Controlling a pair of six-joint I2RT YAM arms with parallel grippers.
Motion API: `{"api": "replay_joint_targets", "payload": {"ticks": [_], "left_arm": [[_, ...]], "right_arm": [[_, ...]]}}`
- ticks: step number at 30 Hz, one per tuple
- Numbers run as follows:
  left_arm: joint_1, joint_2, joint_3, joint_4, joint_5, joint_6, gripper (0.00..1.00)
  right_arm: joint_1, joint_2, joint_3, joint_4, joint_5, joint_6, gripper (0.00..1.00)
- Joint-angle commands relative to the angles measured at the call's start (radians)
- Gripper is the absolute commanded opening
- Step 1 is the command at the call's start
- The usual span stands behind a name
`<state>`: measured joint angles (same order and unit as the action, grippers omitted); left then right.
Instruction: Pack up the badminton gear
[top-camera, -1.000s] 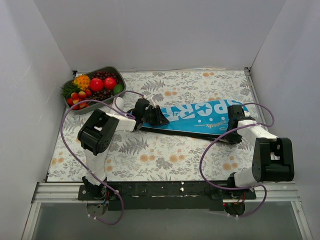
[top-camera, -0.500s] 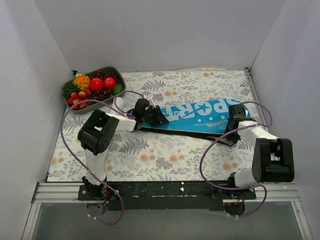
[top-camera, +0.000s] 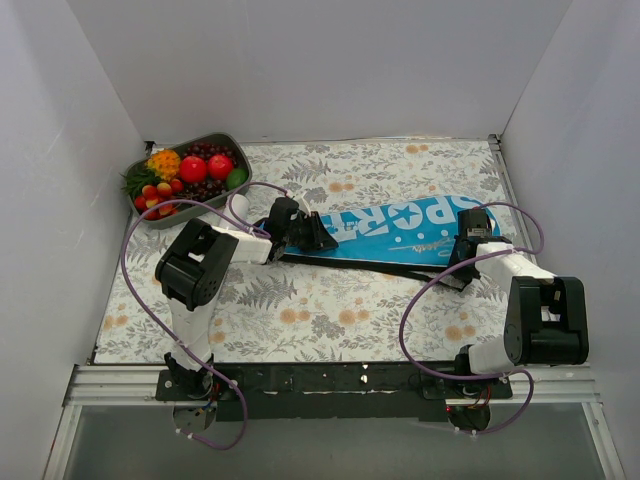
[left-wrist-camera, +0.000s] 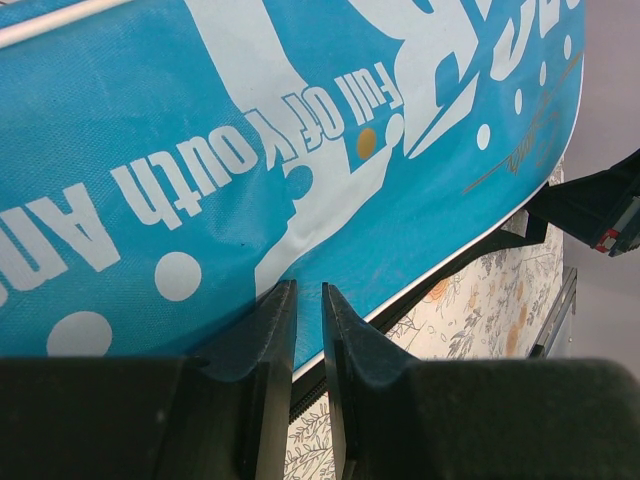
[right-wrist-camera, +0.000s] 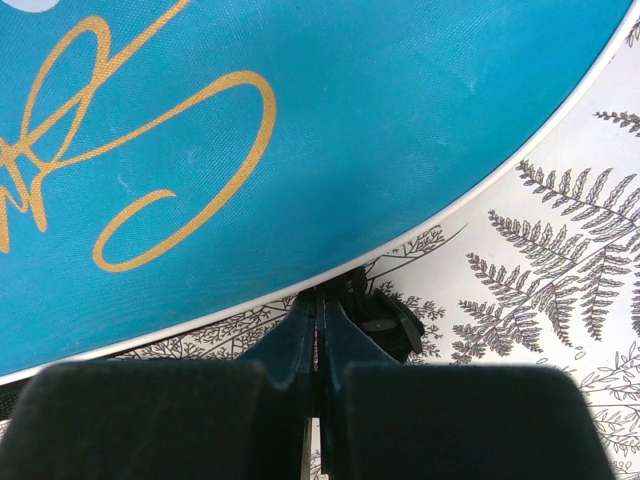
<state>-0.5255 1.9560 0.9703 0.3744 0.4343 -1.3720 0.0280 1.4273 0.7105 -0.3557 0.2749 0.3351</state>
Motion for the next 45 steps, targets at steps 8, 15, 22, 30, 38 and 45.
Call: {"api": "replay_joint_targets", "payload": {"ticks": [8, 15, 22, 30, 38, 45], "left_arm": [[0.005, -0.009, -0.007, -0.015, -0.003, 0.021, 0.16], [0.005, 0.015, -0.004, -0.022, -0.011, 0.024, 0.12], [0.004, -0.002, 0.021, -0.051, -0.022, 0.042, 0.01], [0.001, -0.129, 0.149, -0.227, -0.025, 0.135, 0.33], [0.001, -0.101, 0.442, -0.571, -0.121, 0.538, 0.7], [-0.001, -0.002, 0.502, -0.631, -0.054, 0.801, 0.75]], "right_arm": [[0.113, 0.048, 0.001, 0.052, -0.122, -0.011, 0.01], [0.26, 0.14, 0.075, 0.061, -0.117, 0.047, 0.01], [0.296, 0.165, 0.086, 0.073, -0.123, 0.061, 0.01], [0.357, 0.192, 0.102, 0.107, -0.164, 0.073, 0.01], [0.38, 0.194, 0.092, 0.144, -0.212, 0.074, 0.01], [0.383, 0.179, 0.073, 0.165, -0.255, 0.053, 0.01]]}}
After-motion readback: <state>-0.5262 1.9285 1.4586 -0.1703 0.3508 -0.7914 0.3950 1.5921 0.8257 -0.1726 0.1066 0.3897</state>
